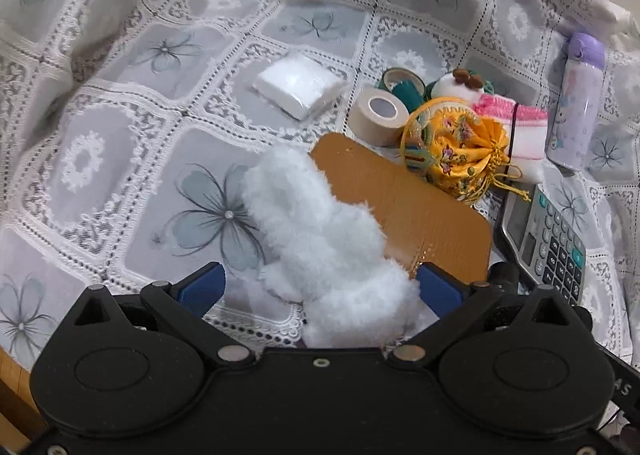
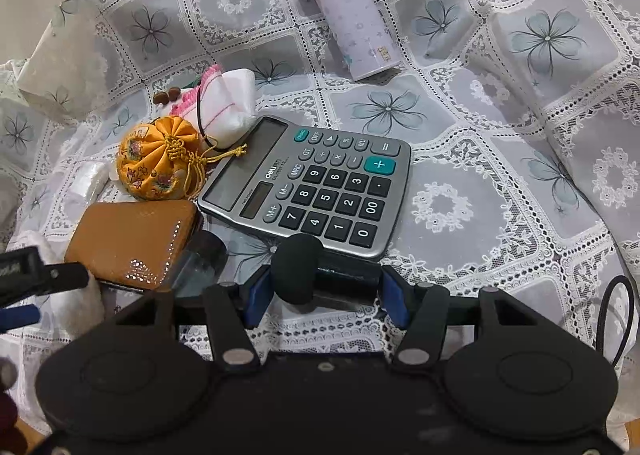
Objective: Organize soft objects
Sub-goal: 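Grasp the white plush toy with the left gripper and lift it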
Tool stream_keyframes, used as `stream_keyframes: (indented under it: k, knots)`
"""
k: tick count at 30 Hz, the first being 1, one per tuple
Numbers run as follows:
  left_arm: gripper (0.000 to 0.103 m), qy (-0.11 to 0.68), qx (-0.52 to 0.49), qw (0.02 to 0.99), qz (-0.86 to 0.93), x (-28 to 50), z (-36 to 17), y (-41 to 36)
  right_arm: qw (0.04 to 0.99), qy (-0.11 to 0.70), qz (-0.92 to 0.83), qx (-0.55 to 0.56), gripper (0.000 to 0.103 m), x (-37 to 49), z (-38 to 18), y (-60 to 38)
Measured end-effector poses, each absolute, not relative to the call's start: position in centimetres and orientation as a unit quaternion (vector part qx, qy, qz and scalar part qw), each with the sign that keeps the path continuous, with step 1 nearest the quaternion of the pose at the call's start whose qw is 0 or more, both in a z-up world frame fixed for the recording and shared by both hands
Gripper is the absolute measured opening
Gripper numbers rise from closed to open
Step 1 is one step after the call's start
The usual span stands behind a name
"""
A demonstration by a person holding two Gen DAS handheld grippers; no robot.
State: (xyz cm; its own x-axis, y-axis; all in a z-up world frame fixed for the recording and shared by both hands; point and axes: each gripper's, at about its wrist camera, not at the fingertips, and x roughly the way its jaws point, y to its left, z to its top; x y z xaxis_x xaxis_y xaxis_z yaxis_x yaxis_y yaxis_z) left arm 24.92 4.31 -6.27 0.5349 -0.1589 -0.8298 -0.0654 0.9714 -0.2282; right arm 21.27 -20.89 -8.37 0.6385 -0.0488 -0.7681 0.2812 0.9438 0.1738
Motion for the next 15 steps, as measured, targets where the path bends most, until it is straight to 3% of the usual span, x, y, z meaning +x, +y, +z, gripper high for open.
stream_keyframes:
  k: [3, 15]
  knots:
    - [0.086, 0.485, -0.107, 0.867, -0.045, 24.9, -6.5, 3.4, 0.894, 0.416, -0.09, 0.142, 0.057, 21.1, -8.4, -21.0]
    - [0.071, 0.471, -0.098, 0.875, -0.057, 24.3, -6.5, 3.0, 0.892, 0.418, -0.087, 0.146, 0.057, 21.2, -8.9, -21.2]
